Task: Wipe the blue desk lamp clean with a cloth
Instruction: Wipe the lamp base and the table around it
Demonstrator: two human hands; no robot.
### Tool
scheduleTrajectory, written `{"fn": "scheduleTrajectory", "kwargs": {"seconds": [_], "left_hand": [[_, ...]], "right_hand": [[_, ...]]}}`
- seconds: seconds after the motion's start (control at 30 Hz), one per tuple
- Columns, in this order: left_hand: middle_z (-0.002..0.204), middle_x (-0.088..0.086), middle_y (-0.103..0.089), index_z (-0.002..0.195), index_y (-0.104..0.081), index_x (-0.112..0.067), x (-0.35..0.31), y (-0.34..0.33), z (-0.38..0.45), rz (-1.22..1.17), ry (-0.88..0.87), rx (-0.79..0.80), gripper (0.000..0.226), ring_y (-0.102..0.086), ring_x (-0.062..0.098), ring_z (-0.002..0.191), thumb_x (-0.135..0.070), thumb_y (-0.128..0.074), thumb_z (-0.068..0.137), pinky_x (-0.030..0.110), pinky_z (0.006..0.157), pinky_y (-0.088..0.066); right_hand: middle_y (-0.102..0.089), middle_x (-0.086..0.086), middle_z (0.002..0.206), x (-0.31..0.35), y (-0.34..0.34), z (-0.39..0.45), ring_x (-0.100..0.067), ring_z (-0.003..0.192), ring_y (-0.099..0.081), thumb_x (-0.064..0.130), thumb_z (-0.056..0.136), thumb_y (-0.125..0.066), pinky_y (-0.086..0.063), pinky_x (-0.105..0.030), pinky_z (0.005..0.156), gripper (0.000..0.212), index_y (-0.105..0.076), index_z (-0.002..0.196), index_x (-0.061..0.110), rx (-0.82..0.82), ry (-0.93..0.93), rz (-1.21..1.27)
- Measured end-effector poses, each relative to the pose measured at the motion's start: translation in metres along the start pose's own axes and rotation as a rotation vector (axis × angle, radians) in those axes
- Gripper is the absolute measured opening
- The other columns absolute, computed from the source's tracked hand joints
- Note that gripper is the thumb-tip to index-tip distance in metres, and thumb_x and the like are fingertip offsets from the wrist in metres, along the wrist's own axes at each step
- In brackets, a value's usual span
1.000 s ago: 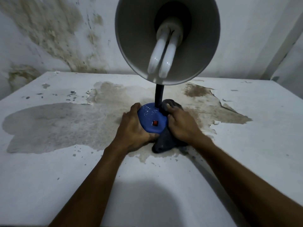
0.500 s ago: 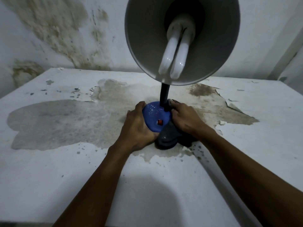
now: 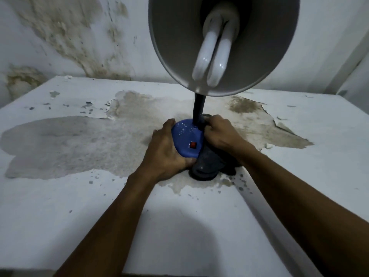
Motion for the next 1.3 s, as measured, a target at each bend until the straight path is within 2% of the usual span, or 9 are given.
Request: {"fn": "scheduleTrajectory", "kwargs": {"seconds": [0.2, 0.3, 0.37, 0.47, 0.57, 0.73, 0.87, 1.1, 1.3], "left_hand": [[0.107, -0.007, -0.059, 0.117, -0.042, -0.028, 0.0, -0.002, 0.001, 0.038, 0.022, 0.021, 0.09, -0.058, 0.021, 0.099, -0.049, -0.087, 0.041, 0.037, 0.076, -0.054], [0.107, -0.006, -0.054, 0.127, -0.039, -0.026, 0.002, -0.001, 0.002, 0.071, 0.028, 0.013, 0.099, -0.054, 0.022, 0.103, -0.049, -0.082, 0.041, 0.032, 0.078, -0.048], [0.103, -0.006, -0.05, 0.131, -0.037, -0.025, 0.003, 0.0, 0.002, 0.088, 0.035, 0.012, 0.102, -0.051, 0.023, 0.102, -0.048, -0.078, 0.041, 0.03, 0.077, -0.043], [0.104, -0.007, -0.05, 0.125, -0.039, -0.032, 0.0, 0.001, 0.001, 0.071, 0.021, 0.016, 0.098, -0.051, 0.02, 0.098, -0.054, -0.081, 0.039, 0.028, 0.074, -0.042], [0.107, -0.009, -0.052, 0.115, -0.037, -0.048, -0.004, 0.002, -0.001, 0.046, -0.025, 0.01, 0.088, -0.054, 0.019, 0.098, -0.05, -0.084, 0.041, 0.031, 0.075, -0.045], [0.11, -0.007, -0.055, 0.128, -0.041, -0.026, 0.002, 0.001, 0.001, 0.034, 0.017, 0.013, 0.099, -0.055, 0.022, 0.105, -0.046, -0.088, 0.043, 0.037, 0.083, -0.052], [0.112, -0.004, -0.046, 0.142, -0.034, -0.02, 0.006, 0.0, 0.002, 0.04, 0.028, 0.007, 0.104, -0.05, 0.022, 0.112, -0.038, -0.087, 0.055, 0.026, 0.085, -0.04], [0.119, 0.004, -0.059, 0.134, -0.04, -0.018, 0.001, 0.002, 0.001, 0.028, 0.029, 0.03, 0.098, -0.056, 0.025, 0.108, -0.037, -0.088, 0.051, 0.042, 0.088, -0.053], [0.119, 0.0, -0.057, 0.139, -0.038, -0.017, 0.001, 0.002, 0.001, 0.021, 0.03, 0.019, 0.1, -0.057, 0.018, 0.103, -0.032, -0.088, 0.053, 0.03, 0.087, -0.05]], "right_hand": [[-0.045, -0.021, 0.143, -0.002, -0.008, -0.026, -0.038, 0.131, -0.042, 0.009, 0.095, -0.038, -0.034, -0.044, 0.108, 0.045, -0.046, 0.138, 0.001, 0.022, 0.09, -0.14], [-0.029, -0.016, 0.159, 0.013, -0.021, -0.078, -0.029, 0.148, -0.024, 0.022, 0.092, -0.028, -0.01, -0.043, 0.124, 0.06, -0.036, 0.149, 0.004, 0.04, 0.205, -0.183], [-0.03, -0.012, 0.16, 0.016, -0.021, -0.099, -0.024, 0.15, -0.023, 0.028, 0.091, -0.024, -0.004, -0.032, 0.121, 0.064, -0.035, 0.151, 0.008, 0.049, 0.265, -0.129], [-0.036, -0.013, 0.157, 0.004, -0.013, -0.086, -0.024, 0.148, -0.028, 0.022, 0.096, -0.033, -0.012, -0.033, 0.122, 0.055, -0.041, 0.147, 0.005, 0.015, 0.253, -0.134], [-0.026, -0.017, 0.161, -0.001, -0.007, -0.052, -0.028, 0.15, -0.022, 0.013, 0.102, -0.037, -0.016, -0.041, 0.122, 0.05, -0.033, 0.15, 0.002, 0.013, 0.119, -0.167], [-0.018, -0.014, 0.164, 0.014, -0.017, -0.076, -0.026, 0.152, -0.015, 0.021, 0.102, -0.029, -0.008, -0.041, 0.124, 0.055, -0.025, 0.154, 0.006, 0.028, 0.153, -0.23], [-0.023, -0.009, 0.163, 0.022, -0.022, -0.124, -0.023, 0.151, -0.019, 0.029, 0.095, -0.023, -0.006, -0.032, 0.122, 0.062, -0.03, 0.154, 0.011, 0.026, 0.222, -0.218], [-0.018, -0.005, 0.165, 0.022, -0.018, -0.069, -0.02, 0.152, -0.012, 0.021, 0.104, -0.031, -0.004, -0.044, 0.123, 0.052, -0.026, 0.155, 0.013, 0.027, 0.14, -0.252], [-0.036, 0.003, 0.158, 0.013, -0.018, -0.1, -0.011, 0.149, -0.025, 0.031, 0.096, -0.03, -0.007, -0.029, 0.122, 0.054, -0.045, 0.147, 0.023, 0.042, 0.341, -0.152]]}}
Point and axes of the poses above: each hand's wrist, its own z-axis towards the middle knuckle, its own y-axis out of the back of the hand, x = y × z, the point moved 1 cm from there along z, towards the middle knuckle
